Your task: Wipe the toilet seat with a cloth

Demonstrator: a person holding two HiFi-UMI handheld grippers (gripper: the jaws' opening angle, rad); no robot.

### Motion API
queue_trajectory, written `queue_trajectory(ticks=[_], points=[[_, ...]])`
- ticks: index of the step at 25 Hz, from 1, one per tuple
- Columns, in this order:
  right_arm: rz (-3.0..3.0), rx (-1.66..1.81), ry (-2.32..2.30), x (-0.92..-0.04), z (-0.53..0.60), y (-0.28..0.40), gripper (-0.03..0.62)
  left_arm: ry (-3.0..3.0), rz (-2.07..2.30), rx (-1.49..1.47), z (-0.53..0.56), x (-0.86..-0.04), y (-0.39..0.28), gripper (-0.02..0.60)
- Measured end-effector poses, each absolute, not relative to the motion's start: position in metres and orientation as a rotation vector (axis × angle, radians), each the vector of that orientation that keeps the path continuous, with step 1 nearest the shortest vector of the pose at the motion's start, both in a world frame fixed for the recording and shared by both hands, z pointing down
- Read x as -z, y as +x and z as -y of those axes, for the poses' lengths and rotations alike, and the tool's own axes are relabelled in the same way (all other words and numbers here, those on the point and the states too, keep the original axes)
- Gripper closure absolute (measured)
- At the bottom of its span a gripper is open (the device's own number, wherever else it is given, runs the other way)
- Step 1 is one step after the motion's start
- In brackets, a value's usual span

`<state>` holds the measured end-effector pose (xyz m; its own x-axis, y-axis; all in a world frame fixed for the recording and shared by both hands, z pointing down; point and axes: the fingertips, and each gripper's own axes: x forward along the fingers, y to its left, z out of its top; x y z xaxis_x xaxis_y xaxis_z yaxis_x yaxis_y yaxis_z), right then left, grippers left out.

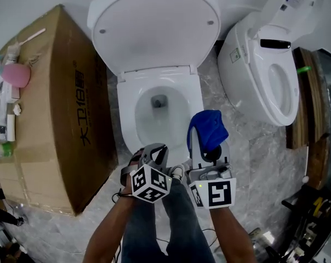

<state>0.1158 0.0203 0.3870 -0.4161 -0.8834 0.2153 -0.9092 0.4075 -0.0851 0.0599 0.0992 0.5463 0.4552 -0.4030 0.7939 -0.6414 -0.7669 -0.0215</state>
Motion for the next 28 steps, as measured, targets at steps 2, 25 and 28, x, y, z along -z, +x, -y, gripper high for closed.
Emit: queue_trajectory(ticks=[2,25,28], points=[[2.533,-0.267,1.616,-0.378,-0.017,0.112,0.533,2.449,1.079,-1.098,-0.072,-0.518,0.048,0.558],[2.429,-0.39,1.511,-0.436,0.054,0.059,0.533,2.402,1.958,-0.006,0.016,-0.358,-0.059,0.568],[2.367,-0.453,1.503,-0.468,0.081,0.054,0.533,2.406,1.954,-0.044,0.019,-0.369,-0.068,0.567]])
